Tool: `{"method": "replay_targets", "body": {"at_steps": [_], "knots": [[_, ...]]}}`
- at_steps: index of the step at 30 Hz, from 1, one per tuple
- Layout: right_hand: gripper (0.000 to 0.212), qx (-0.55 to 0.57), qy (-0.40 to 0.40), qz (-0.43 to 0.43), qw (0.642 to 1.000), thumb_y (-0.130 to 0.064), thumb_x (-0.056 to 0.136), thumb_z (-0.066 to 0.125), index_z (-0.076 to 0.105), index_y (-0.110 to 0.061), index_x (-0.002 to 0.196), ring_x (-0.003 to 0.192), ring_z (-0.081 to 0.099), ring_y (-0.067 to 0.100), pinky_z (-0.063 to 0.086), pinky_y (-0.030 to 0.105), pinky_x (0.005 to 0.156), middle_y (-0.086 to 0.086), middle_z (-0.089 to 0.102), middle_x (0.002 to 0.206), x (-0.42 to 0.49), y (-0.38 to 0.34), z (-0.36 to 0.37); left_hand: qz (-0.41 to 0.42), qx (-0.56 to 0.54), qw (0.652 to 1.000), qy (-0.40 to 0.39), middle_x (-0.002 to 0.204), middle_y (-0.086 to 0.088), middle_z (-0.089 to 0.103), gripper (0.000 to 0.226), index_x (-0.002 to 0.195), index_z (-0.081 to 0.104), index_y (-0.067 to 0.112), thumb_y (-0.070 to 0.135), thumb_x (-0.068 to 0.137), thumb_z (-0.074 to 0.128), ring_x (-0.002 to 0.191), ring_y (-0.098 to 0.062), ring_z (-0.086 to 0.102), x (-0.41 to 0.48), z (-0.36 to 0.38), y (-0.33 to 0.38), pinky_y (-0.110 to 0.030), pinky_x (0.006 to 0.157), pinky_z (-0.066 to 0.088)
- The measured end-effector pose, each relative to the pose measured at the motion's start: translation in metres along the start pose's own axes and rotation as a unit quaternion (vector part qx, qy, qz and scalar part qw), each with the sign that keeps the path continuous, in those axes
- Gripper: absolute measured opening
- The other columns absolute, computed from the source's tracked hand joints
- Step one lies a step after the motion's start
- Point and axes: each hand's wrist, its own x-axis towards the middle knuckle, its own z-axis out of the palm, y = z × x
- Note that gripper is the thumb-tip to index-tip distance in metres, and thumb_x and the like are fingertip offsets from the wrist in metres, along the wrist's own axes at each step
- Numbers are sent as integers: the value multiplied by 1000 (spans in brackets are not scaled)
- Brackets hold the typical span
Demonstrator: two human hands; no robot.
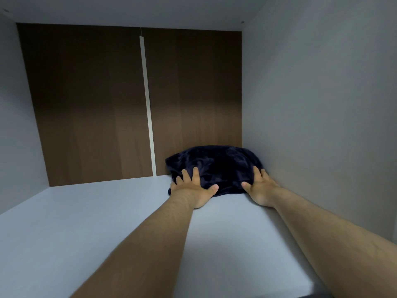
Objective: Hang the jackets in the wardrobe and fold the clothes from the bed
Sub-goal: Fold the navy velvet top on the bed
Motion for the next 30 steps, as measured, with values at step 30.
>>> {"method": "replay_targets", "body": {"at_steps": [30], "knots": [[50, -156, 52, -251, 954, -34, 100, 49, 40, -18, 147, 130, 45, 26, 44, 41, 103, 4, 45, 144, -255, -78, -35, 77, 11, 996, 37, 162, 0, 28, 69, 155, 28, 23, 57, 97, 45, 147, -21, 28, -261, -56, -116, -37, 120, 23]]}}
